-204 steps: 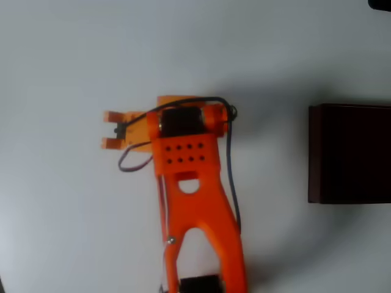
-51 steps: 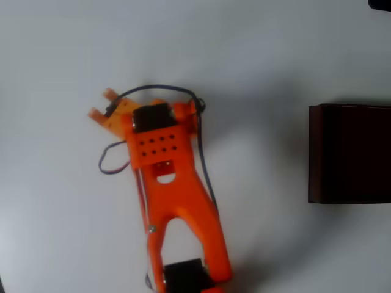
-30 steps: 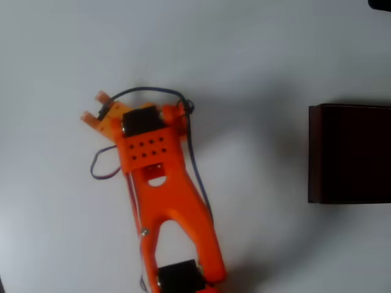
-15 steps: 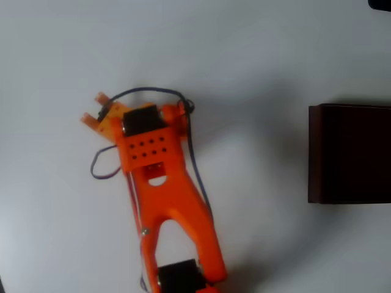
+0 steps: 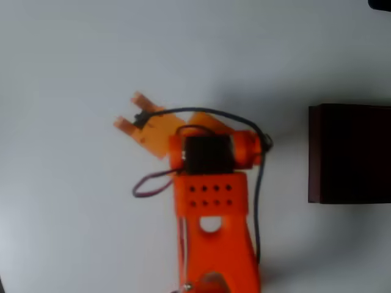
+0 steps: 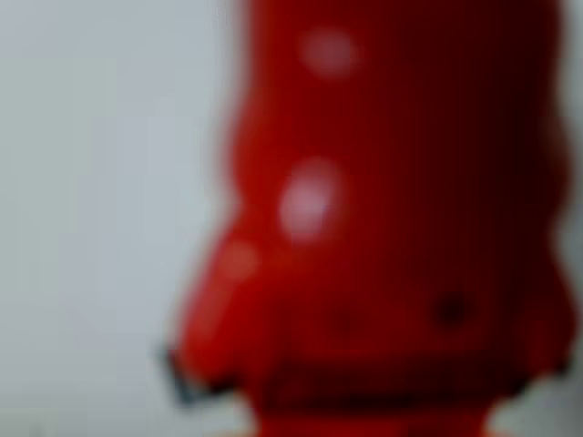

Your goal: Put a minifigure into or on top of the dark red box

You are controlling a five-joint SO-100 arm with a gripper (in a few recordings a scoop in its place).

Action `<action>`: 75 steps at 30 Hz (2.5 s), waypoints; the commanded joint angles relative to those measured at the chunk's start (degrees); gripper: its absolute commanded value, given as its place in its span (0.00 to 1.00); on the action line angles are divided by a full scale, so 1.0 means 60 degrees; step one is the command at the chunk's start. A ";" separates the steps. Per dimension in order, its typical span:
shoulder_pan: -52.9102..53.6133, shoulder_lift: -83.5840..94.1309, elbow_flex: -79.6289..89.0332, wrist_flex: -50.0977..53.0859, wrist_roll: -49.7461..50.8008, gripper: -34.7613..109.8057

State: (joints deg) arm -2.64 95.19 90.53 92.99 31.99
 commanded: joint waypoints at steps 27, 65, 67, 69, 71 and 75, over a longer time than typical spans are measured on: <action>0.7749 -0.2637 -0.3779 0.0322 -0.2212 0.24; 0.2681 0.5317 0.2051 -0.0220 -0.2520 0.37; 0.1860 0.6431 0.3032 -0.0542 -0.2109 0.37; 0.1128 0.7427 0.3911 -0.0850 -0.1758 0.37; 0.0469 0.8350 0.4687 -0.1172 -0.1465 0.37; -0.0674 1.0034 0.6138 -0.1875 -0.1611 0.36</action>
State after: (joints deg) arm -2.20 147.92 122.43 83.67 21.97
